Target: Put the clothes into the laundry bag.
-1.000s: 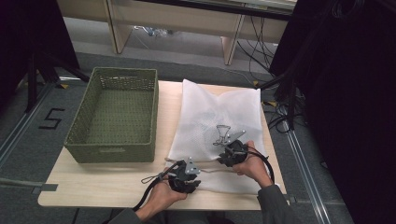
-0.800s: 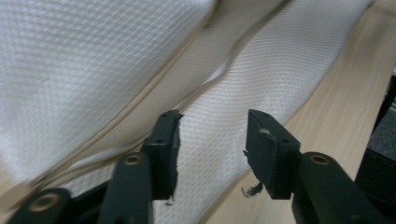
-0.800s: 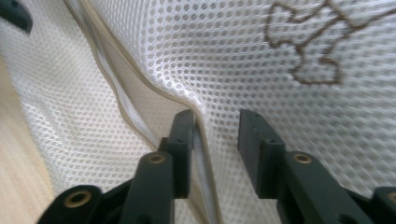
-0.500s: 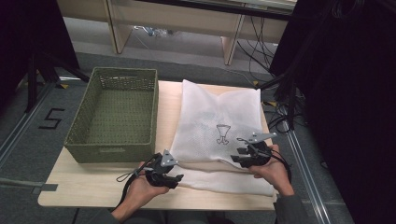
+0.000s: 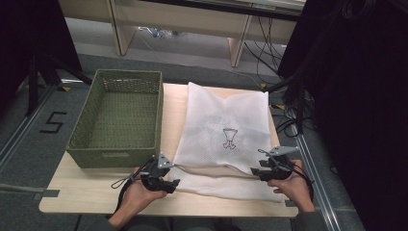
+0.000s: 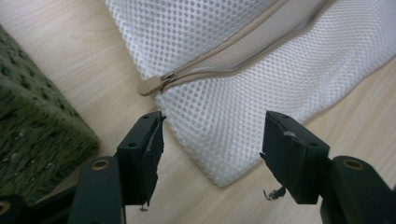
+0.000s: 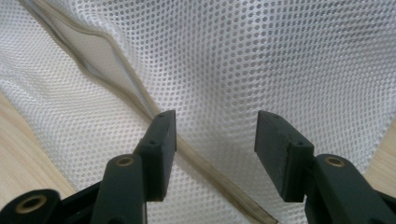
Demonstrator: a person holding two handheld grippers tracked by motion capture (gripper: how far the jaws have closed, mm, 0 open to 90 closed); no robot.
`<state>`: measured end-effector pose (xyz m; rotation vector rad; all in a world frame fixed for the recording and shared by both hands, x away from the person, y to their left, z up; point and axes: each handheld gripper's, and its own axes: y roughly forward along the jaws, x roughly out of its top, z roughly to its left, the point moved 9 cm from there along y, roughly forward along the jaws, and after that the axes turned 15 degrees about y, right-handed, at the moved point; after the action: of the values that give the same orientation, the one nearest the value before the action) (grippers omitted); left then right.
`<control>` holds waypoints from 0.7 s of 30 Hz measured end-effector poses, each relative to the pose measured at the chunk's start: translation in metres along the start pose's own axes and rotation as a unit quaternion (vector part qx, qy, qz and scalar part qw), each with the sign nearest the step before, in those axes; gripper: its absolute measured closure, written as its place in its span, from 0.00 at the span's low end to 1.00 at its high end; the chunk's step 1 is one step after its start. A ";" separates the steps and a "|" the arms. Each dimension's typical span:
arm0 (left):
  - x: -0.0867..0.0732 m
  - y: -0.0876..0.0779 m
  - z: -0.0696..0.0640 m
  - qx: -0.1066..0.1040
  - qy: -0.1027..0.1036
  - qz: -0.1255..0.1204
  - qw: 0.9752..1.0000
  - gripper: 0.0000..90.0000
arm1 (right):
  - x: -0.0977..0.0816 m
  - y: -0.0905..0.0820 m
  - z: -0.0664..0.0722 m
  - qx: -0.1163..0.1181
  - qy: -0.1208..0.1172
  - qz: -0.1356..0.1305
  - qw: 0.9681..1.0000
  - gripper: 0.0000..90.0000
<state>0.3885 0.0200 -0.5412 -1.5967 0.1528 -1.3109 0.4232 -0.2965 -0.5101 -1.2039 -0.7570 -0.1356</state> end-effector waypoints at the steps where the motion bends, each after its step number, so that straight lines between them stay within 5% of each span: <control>1: -0.001 0.000 0.001 0.000 -0.003 0.001 1.000 0.43 | 0.000 0.001 0.001 -0.001 -0.002 0.000 1.000 0.56; 12: -0.005 0.004 0.003 0.000 -0.009 0.009 1.000 0.42 | 0.002 0.022 0.046 -0.003 -0.056 0.019 0.998 0.56; 21: -0.006 0.006 0.003 -0.006 -0.010 0.015 1.000 0.41 | 0.018 0.044 0.065 -0.016 -0.128 0.016 0.992 0.61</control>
<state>0.3911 0.0230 -0.5497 -1.6113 0.1728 -1.2722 0.4279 -0.2175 -0.5244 -1.2768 -0.9613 0.0341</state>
